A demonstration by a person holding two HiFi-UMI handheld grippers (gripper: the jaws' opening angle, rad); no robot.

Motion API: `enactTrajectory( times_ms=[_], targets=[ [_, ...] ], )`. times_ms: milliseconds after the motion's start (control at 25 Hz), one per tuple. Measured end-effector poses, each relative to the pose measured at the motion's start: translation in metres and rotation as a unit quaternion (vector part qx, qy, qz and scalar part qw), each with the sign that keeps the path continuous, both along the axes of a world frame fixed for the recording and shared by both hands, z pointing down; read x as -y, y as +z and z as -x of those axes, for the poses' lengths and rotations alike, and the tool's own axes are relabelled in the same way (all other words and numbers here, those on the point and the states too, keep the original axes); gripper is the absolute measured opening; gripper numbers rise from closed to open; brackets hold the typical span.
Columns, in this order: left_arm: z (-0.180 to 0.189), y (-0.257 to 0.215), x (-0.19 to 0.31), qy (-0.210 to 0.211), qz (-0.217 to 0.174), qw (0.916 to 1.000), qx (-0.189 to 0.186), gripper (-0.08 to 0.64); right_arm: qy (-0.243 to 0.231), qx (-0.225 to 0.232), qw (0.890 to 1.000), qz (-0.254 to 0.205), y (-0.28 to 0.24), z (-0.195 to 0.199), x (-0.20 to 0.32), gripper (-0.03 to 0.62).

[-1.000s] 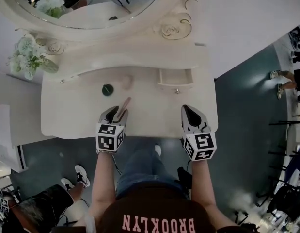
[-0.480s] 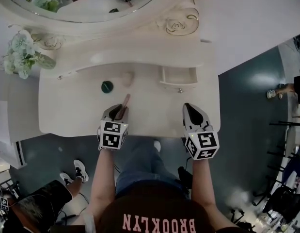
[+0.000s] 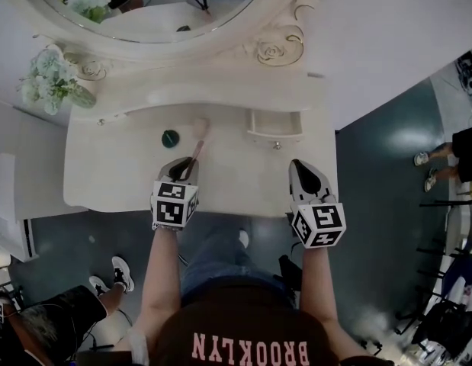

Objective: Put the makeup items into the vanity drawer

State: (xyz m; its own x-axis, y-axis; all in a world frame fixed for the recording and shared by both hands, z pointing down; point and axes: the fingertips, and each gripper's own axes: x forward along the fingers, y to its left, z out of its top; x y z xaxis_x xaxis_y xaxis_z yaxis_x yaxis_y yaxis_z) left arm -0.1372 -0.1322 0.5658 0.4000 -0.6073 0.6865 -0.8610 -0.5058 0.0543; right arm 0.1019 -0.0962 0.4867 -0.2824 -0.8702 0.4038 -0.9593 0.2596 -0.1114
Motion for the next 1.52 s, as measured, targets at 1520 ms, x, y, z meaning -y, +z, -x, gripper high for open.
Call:
enactTrajectory(
  times_ms=[1520],
  targets=[
    [-0.181,-0.095,0.071,0.21,-0.115,0.9696,-0.049,0.04,0.219,0.002,0.973,-0.07,-0.064,-0.137,-0.038,-0.002]
  ],
)
